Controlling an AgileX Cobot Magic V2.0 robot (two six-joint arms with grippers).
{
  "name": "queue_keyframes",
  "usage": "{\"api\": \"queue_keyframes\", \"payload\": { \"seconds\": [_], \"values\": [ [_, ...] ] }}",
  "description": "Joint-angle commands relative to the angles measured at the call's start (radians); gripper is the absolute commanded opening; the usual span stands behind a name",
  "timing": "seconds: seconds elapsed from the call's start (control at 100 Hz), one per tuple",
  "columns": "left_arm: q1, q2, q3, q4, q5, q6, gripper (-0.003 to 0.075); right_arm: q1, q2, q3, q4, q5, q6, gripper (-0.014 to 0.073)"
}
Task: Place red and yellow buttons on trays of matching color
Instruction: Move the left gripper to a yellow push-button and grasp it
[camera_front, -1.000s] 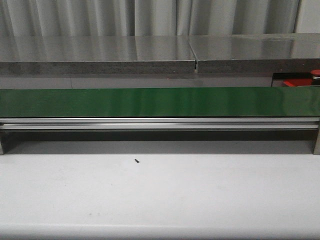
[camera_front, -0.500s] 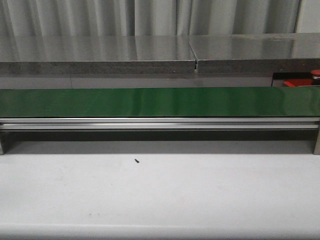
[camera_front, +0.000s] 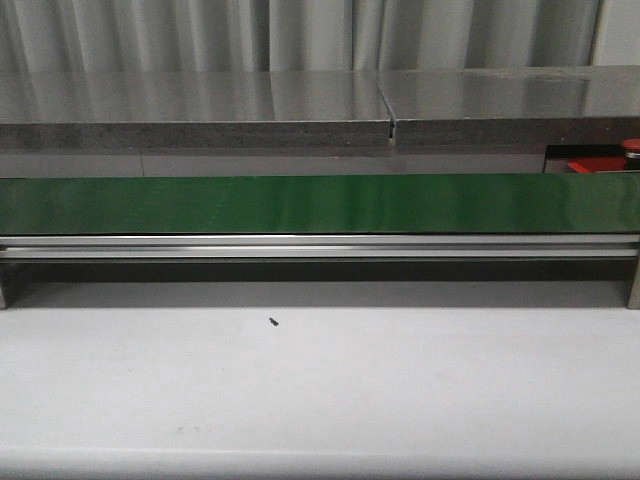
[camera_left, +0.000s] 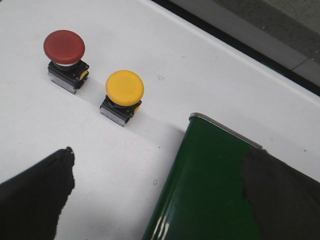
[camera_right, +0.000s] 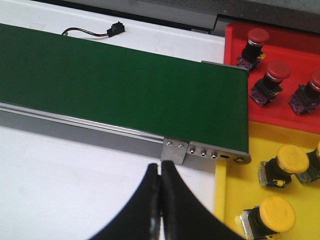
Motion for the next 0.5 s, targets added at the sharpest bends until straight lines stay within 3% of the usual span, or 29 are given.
{"api": "queue_keyframes", "payload": {
  "seconds": [0.0,0.49],
  "values": [
    [0.003,0.013,-0.068,-0.024,-0.040,-0.012,0.0652,0.000,-0.005,-0.024,0.009,-0.063,-0.005,-0.0118],
    [0.003,0.258,-0.256,-0.022,-0.029,-0.012,0.0628,0.000,-0.005,-0.024,0.009,-0.063,-0.005,-0.0118]
  ]
}}
